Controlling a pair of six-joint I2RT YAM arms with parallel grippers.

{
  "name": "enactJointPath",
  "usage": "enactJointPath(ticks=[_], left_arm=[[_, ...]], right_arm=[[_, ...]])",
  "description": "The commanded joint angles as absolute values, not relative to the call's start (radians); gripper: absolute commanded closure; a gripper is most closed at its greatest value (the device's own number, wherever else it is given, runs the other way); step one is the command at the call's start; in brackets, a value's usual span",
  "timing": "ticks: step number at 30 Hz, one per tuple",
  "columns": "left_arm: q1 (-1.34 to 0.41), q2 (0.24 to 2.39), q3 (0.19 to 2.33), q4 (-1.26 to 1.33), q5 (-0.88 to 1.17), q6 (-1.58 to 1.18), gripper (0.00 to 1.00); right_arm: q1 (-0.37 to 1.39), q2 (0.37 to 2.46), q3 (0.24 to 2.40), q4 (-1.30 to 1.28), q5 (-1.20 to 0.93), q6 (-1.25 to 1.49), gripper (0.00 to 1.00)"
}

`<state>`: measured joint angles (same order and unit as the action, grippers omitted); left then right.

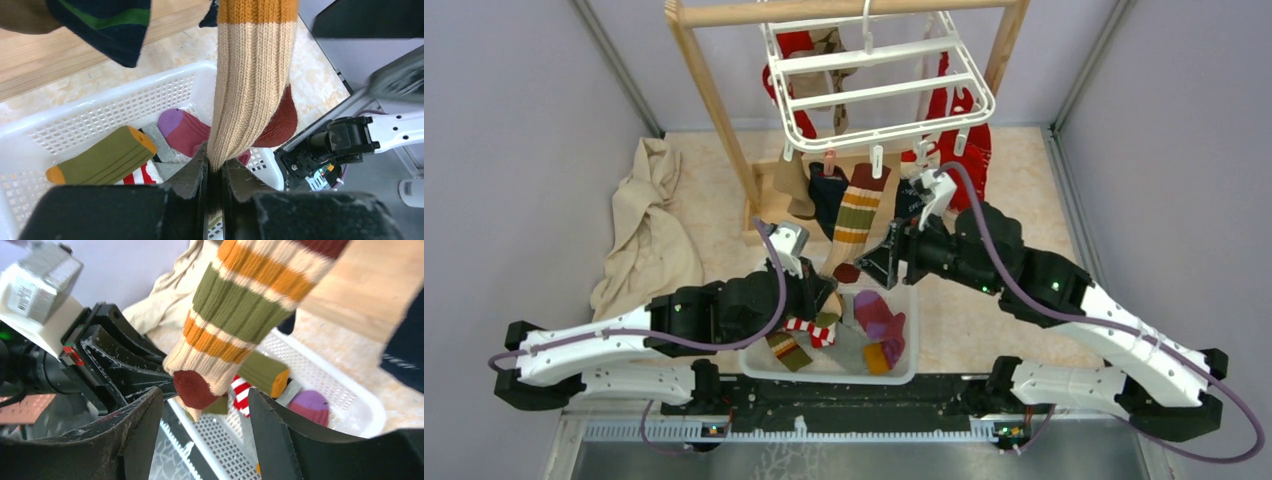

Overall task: Remove the socks clipped to the hanger
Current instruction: Remove the sock from the hanger.

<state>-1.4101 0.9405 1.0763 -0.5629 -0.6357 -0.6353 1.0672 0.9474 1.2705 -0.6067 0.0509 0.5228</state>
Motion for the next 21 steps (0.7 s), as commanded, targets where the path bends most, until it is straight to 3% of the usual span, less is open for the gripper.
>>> enactJointPath(ticks=[1, 5, 10, 21], left_arm=[[-1.408, 0.94, 1.077, -0.576, -0.721, -0.65, 0.84], [-1.366, 0.954, 1.074, -0.544, -0.725, -0.623, 0.81], [-1.139, 0.981, 1.044, -0.444, -0.437, -0.565, 0.79], [-0.898, 1.069, 1.092, -0.394, -0.191, -0.528, 0.75]], right_arm=[[1.079, 0.865, 1.336, -0.611, 0.227, 0.479, 0.36], [1.078, 0.817, 1.309, -0.576, 0.306, 0.449, 0.36], [1.079, 0.797, 1.289, -0.506, 0.347, 0.382, 0.38], [1.077, 0.85, 1.339, -0.424, 0.384, 0.269, 0.39]])
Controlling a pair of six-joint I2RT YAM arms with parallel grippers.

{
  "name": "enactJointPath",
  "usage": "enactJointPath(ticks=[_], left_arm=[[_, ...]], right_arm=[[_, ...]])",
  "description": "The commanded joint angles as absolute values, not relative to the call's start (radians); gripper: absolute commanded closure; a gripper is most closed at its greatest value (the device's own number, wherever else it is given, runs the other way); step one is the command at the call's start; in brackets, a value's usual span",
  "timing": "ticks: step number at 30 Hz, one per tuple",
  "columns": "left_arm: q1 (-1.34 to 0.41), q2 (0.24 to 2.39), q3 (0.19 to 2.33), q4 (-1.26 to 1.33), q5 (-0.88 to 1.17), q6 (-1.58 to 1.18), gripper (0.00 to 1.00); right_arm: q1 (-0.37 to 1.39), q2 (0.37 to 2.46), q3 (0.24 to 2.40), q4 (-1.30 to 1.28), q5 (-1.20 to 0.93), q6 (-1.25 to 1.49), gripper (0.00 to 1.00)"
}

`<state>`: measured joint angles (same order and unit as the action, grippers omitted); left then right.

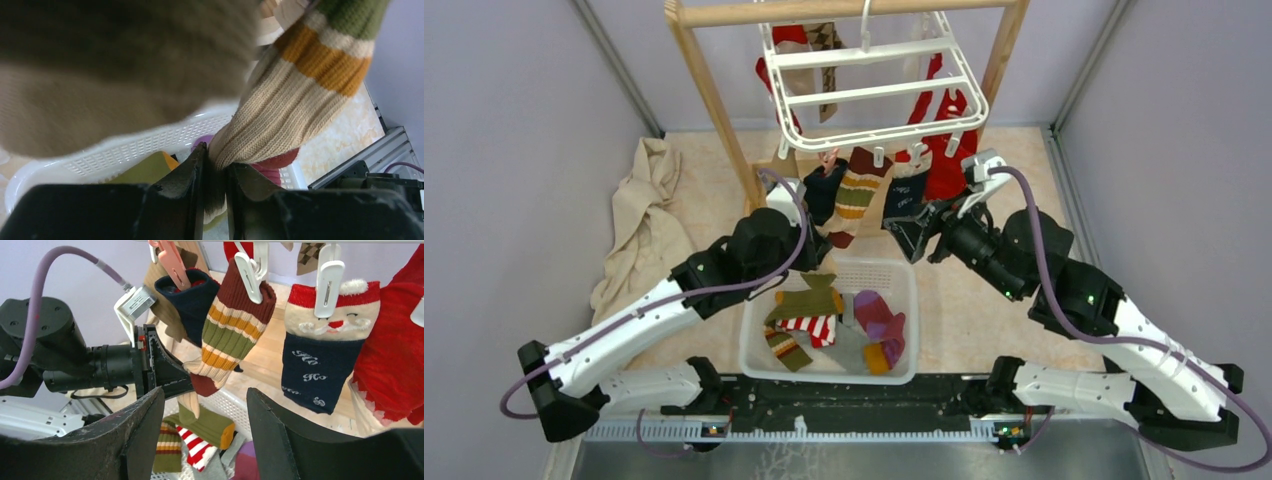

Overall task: Remove the socks clipped to the hanger
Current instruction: Remove the sock from the hanger.

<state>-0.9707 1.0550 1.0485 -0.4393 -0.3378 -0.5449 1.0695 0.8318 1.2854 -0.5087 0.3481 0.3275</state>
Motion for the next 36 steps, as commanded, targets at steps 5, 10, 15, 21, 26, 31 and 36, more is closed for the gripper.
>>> enactJointPath(ticks=[5, 10, 15, 21, 26, 31, 36], left_arm=[[-0.79, 1.108, 1.096, -0.403, -0.036, -0.538, 0.72], [-0.7, 1.141, 1.105, -0.392, 0.113, -0.534, 0.67], [-0.615, 1.177, 1.119, -0.377, 0.24, -0.532, 0.65], [-0.578, 1.212, 1.128, -0.366, 0.319, -0.531, 0.65], [-0.561, 1.226, 1.131, -0.366, 0.344, -0.524, 0.64], [-0.546, 1.234, 1.134, -0.369, 0.364, -0.516, 0.64], [-0.537, 1.245, 1.136, -0.368, 0.379, -0.511, 0.64]], right_arm=[[1.05, 0.879, 1.356, -0.383, 0.361, 0.237, 0.39], [0.952, 0.884, 1.34, -0.32, 0.256, 0.229, 0.4], [0.841, 0.882, 1.291, -0.228, 0.135, 0.24, 0.4], [0.692, 0.896, 1.181, -0.02, -0.081, 0.297, 0.41], [0.628, 0.931, 1.106, 0.118, -0.189, 0.336, 0.41], [0.609, 0.972, 1.074, 0.206, -0.232, 0.354, 0.42], [0.599, 1.007, 1.073, 0.26, -0.245, 0.368, 0.42]])
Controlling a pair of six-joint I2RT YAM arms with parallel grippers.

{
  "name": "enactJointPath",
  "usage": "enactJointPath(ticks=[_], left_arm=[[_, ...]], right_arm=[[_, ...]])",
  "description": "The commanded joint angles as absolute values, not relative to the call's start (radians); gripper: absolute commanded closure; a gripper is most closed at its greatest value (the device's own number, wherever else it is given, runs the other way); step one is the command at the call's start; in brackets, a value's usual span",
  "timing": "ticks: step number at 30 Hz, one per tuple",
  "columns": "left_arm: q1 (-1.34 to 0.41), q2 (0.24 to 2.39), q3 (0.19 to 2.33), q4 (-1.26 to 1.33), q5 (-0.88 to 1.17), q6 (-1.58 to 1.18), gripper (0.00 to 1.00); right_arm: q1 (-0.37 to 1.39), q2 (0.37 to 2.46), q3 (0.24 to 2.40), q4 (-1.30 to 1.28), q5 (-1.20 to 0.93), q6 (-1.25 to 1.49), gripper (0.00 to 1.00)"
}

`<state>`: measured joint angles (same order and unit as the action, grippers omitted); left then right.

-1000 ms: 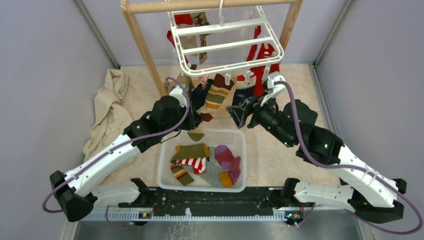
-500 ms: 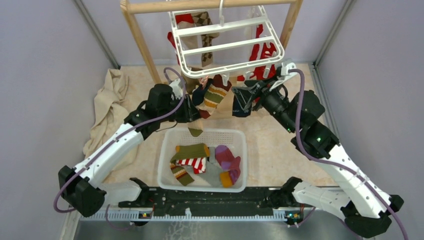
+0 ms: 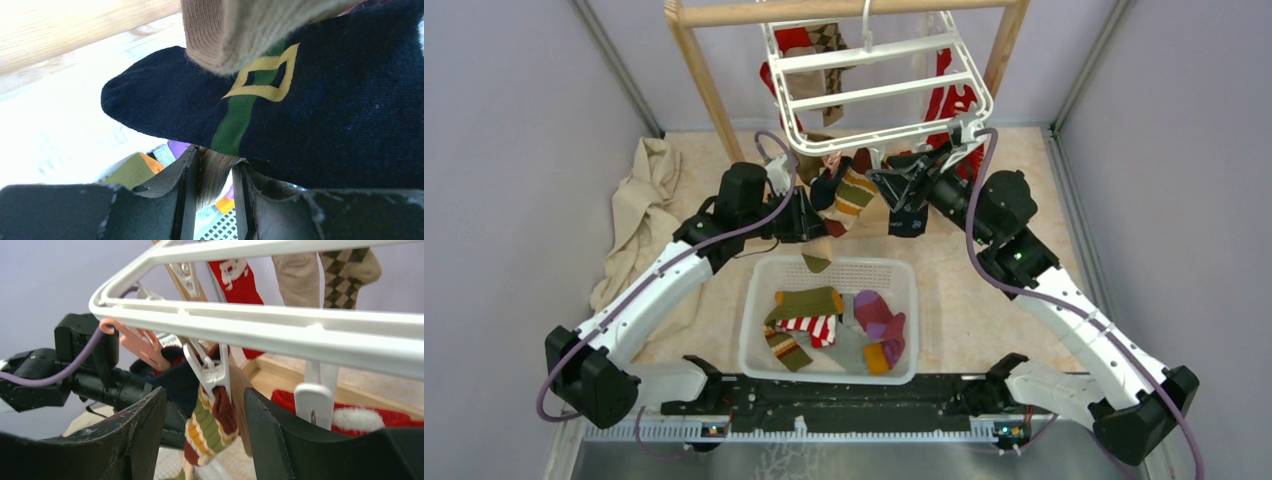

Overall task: Remove the socks clipped to the hanger
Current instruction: Remove the sock from the hanger.

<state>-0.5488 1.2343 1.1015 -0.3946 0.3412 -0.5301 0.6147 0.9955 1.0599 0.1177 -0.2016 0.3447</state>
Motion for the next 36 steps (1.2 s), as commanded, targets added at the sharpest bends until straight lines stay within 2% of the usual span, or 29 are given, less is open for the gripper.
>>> enactJointPath(ticks=[1, 31, 36], left_arm=[[-0.535, 1.248, 1.137, -0.368, 0.38, -0.509, 0.64], [-0.521, 1.285, 1.151, -0.387, 0.412, -0.497, 0.65], [-0.521, 1.291, 1.145, -0.384, 0.414, -0.497, 0.65]], right_arm=[[0.596, 1.014, 1.074, 0.265, -0.246, 0.369, 0.42], [0.571, 1.092, 1.087, 0.386, -0.248, 0.345, 0.42], [0.566, 1.092, 1.073, 0.405, -0.244, 0.35, 0.5]])
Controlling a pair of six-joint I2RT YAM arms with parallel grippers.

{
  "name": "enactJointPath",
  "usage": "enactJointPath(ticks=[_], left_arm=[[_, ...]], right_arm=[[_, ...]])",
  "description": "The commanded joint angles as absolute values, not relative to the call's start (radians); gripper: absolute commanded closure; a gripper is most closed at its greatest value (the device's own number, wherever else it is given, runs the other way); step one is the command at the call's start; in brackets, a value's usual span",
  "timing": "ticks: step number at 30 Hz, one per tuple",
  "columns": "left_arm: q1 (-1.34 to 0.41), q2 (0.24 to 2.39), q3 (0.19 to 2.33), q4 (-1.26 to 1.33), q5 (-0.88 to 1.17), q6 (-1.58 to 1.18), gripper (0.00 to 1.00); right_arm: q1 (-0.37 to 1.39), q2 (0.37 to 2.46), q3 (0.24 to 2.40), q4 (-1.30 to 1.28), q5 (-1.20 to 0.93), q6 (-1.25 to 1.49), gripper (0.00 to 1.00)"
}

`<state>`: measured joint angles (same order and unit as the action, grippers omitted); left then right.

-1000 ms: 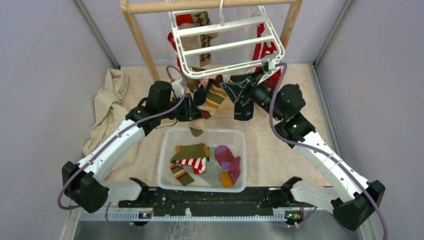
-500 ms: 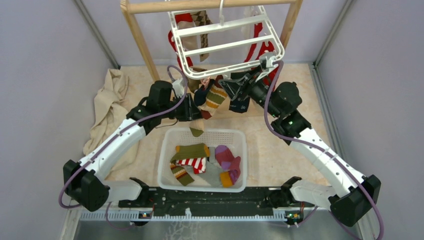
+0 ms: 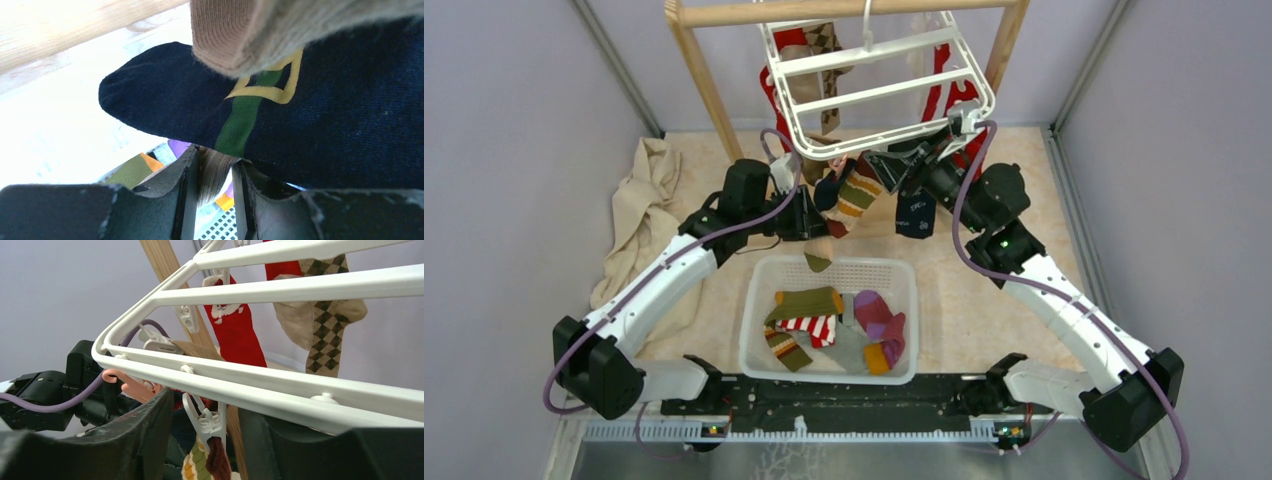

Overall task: Remove the socks clipped to the hanger
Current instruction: Remove the sock from the hanger, then place the sock in the bin.

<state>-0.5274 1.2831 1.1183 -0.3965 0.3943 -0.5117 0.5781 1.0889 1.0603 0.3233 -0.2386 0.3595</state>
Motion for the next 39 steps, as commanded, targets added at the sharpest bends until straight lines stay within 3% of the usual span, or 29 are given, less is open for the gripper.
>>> enactJointPath(ticks=[1, 9, 16, 26, 39], left_arm=[[-0.52, 1.29, 1.144, -0.382, 0.415, -0.497, 0.65], [-0.521, 1.29, 1.146, -0.383, 0.418, -0.499, 0.65], [-0.52, 1.286, 1.145, -0.382, 0.424, -0.502, 0.65], [-0.521, 1.236, 1.137, -0.391, 0.499, -0.532, 0.66], [-0.53, 0.963, 0.984, -0.432, 0.593, -0.64, 0.65]], right_arm=[[0.566, 1.092, 1.072, 0.407, -0.245, 0.352, 0.53], [0.565, 1.101, 1.075, 0.412, -0.259, 0.36, 0.75], [0.563, 1.101, 1.082, 0.396, -0.256, 0.361, 1.0], [0.564, 1.101, 1.093, 0.355, -0.239, 0.36, 1.0], [0.563, 1.093, 1.075, 0.32, -0.225, 0.371, 1.0]])
